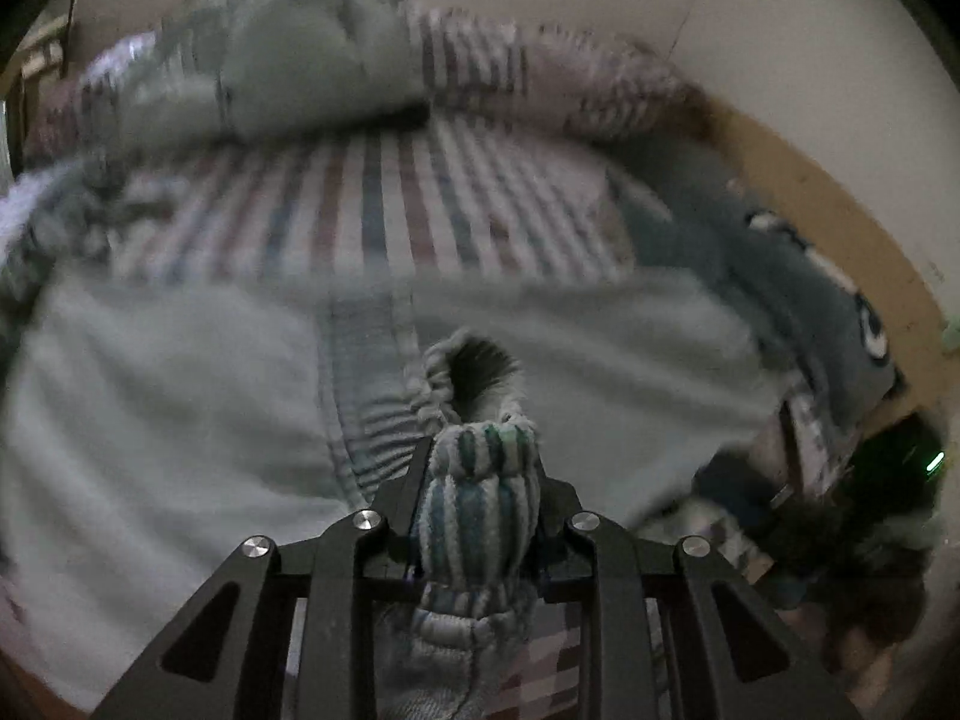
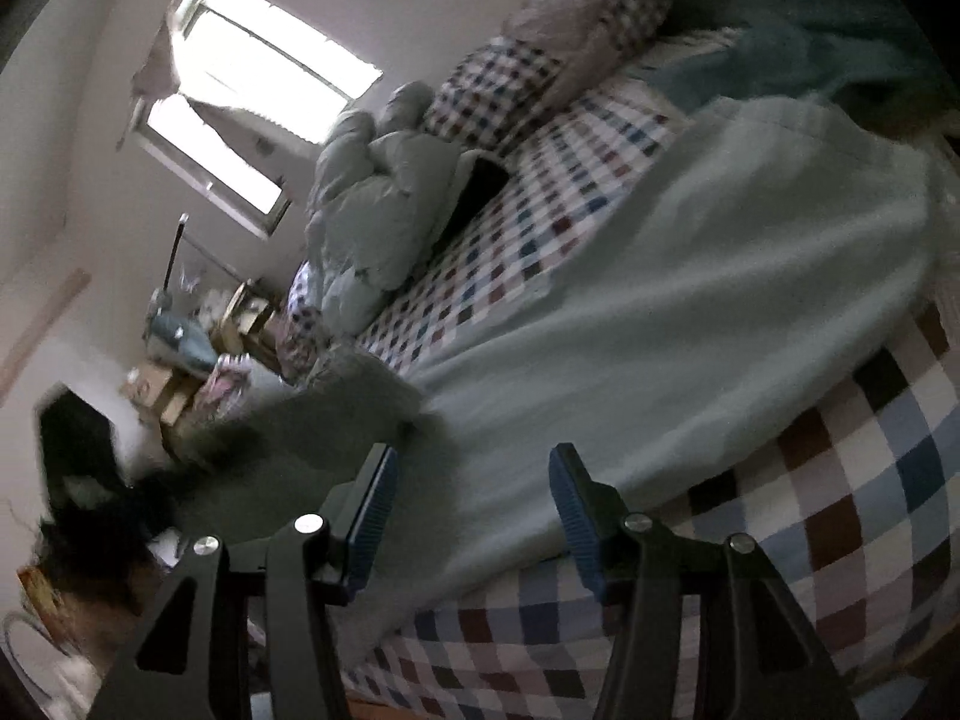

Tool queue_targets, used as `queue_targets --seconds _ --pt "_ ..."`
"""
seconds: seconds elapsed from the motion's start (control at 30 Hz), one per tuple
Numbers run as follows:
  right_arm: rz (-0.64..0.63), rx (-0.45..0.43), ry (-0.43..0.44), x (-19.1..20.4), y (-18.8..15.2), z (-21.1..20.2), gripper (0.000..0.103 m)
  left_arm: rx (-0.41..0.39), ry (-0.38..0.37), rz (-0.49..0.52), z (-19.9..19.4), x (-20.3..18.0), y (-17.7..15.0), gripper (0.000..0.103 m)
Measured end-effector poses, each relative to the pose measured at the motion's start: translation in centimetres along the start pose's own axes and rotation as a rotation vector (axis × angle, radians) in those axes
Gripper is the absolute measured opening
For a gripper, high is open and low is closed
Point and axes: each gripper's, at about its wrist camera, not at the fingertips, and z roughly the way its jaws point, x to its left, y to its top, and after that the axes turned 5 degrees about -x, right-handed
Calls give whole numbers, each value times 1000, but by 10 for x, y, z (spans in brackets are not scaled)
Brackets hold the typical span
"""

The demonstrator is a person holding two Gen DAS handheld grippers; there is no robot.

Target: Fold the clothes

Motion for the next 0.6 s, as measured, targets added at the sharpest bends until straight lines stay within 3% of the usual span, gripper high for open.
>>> queue_targets --seconds 0.2,0.37,0.43,0.6 --pt "69 69 22 -14 6 14 61 -71 -20 31 1 -7 -34 33" --pt "-65 181 43 14 6 47 65 -78 -105 6 -15 7 -42 49" --pt "-118 225 52 25 6 60 65 -77 -152 17 -25 9 -49 62" --pt "-252 336 74 52 6 93 65 -51 -182 63 -33 7 -68 63"
